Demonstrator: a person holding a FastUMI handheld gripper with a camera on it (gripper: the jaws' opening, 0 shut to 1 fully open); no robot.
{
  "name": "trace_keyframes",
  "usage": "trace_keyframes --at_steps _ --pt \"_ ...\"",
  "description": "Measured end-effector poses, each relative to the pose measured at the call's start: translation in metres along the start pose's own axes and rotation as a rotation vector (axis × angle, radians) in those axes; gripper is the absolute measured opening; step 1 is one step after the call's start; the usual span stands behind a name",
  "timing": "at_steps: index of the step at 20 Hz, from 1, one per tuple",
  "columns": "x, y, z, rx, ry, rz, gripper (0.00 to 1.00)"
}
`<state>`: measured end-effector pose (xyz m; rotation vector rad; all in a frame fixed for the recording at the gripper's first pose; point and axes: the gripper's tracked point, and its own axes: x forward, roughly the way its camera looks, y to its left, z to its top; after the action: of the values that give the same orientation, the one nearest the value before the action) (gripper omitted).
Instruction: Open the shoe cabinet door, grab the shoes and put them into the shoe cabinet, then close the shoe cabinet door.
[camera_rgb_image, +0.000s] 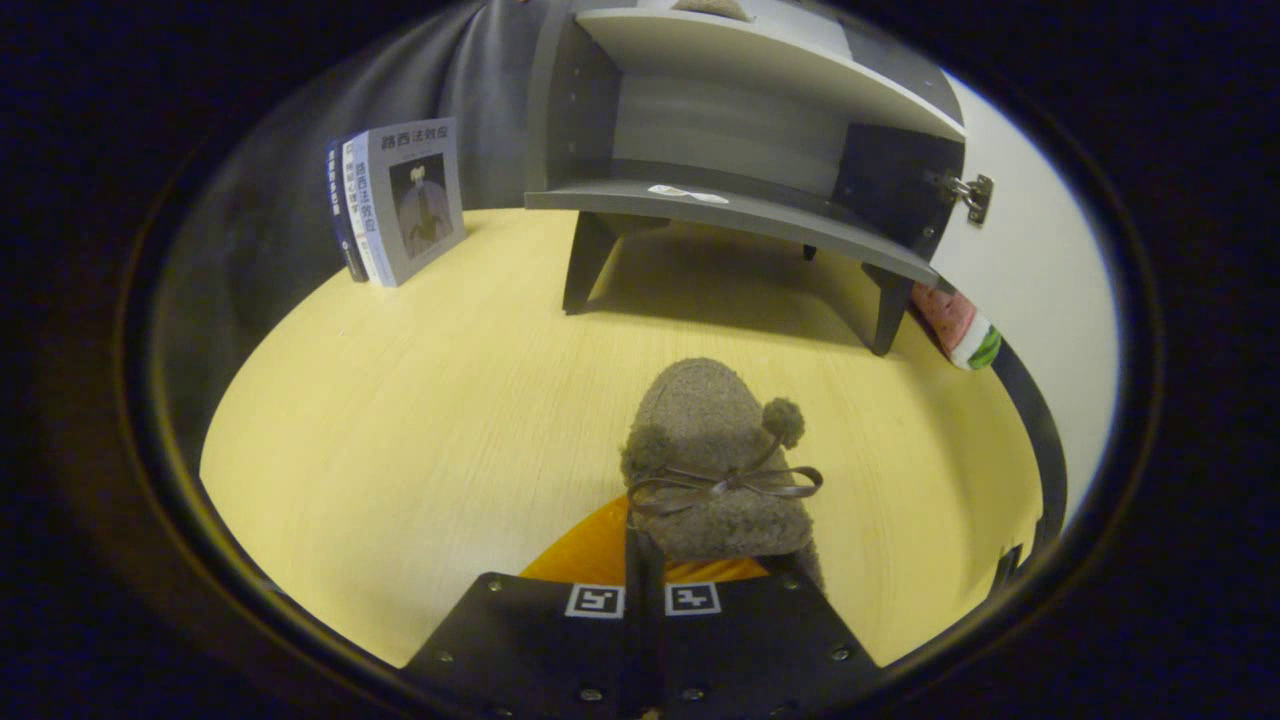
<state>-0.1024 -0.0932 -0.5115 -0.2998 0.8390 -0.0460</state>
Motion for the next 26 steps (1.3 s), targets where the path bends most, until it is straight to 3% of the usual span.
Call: trace_keyframes --at_steps 5,9,19,26 --pt "-0.02 -0.003 0.027 0.004 -0.061 0.017 0.01" --pt "-0.054 -0.012 0.08 0.006 -0.159 0.012 0.01" --pt "-0.165 -0.083 0.279 0.102 -0.494 -0.152 0.0" --pt "-0.167 -0.129 0.405 0.147 -0.614 -0.174 0.0"
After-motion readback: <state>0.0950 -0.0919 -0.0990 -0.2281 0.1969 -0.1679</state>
